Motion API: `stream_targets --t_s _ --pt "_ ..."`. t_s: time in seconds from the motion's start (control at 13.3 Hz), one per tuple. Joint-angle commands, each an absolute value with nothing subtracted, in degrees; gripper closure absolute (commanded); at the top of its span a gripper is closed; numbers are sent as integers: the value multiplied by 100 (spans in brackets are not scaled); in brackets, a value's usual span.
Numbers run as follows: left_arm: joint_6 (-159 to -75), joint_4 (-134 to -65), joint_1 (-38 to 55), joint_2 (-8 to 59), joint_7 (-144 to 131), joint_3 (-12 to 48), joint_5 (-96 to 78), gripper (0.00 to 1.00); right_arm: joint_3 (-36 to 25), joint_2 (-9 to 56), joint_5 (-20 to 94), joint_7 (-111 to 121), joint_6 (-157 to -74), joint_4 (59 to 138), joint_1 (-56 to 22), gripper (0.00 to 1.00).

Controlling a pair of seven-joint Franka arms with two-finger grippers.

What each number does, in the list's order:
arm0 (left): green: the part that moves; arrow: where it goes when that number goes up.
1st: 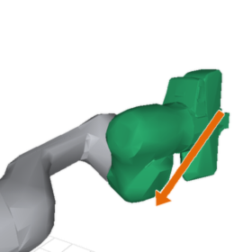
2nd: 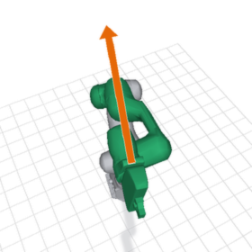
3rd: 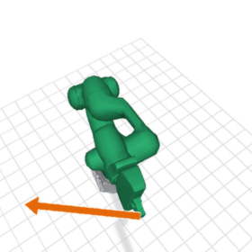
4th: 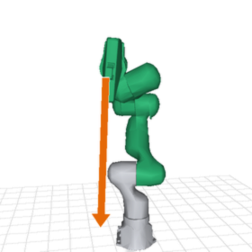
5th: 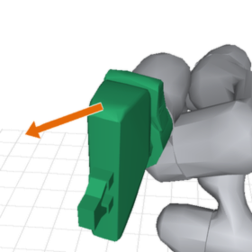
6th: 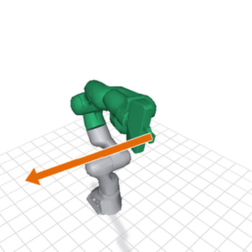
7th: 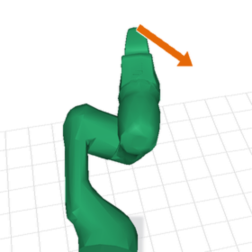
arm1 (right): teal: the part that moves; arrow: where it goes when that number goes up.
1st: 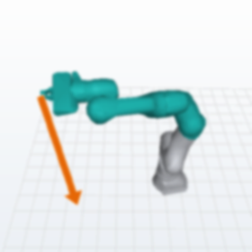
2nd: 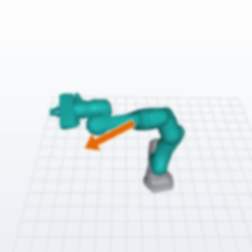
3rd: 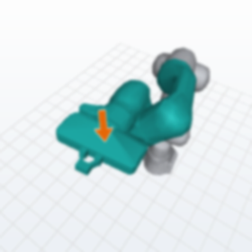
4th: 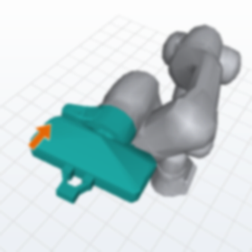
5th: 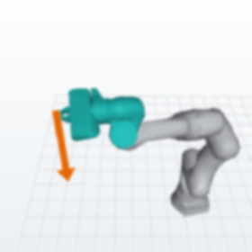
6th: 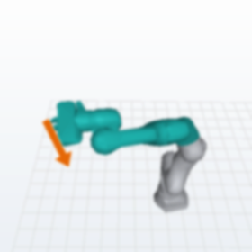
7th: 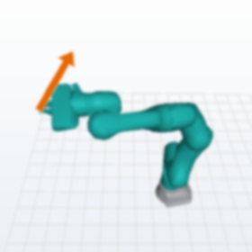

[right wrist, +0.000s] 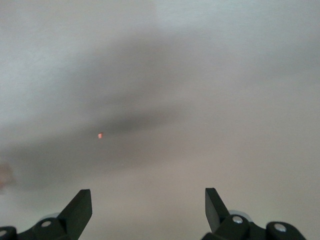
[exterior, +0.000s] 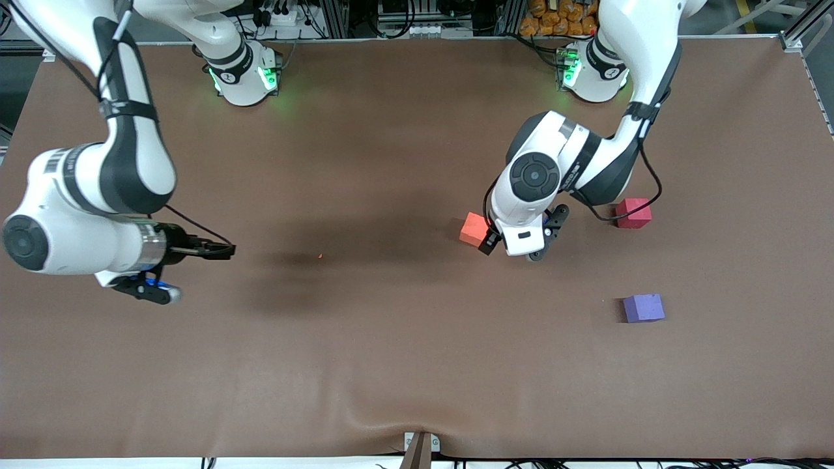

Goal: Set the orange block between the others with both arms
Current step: 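Withdraw the right gripper while the left gripper lowers over the cube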

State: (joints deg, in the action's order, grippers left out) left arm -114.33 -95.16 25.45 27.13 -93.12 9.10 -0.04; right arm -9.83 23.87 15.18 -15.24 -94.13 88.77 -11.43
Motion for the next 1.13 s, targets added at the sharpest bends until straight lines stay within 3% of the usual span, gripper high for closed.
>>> stream_targets --t_s 0.0,0.3,0.6,1.05 --pt "-11558 -9545 2689 2786 -9869 896 -88 0 -817 2066 1371 -1477 -9255 9158 -774 0" --pt "-11724 -9624 2716 2856 -10221 896 -88 0 -713 1951 1055 -985 -9141 9149 -502 0" --pt "-12138 -9835 2681 2900 -10354 897 -202 0 25 1767 546 -958 -8965 9097 166 0" --pt "-12321 -10142 2681 2900 -10415 905 -333 0 114 1231 527 -879 -8860 9044 255 0"
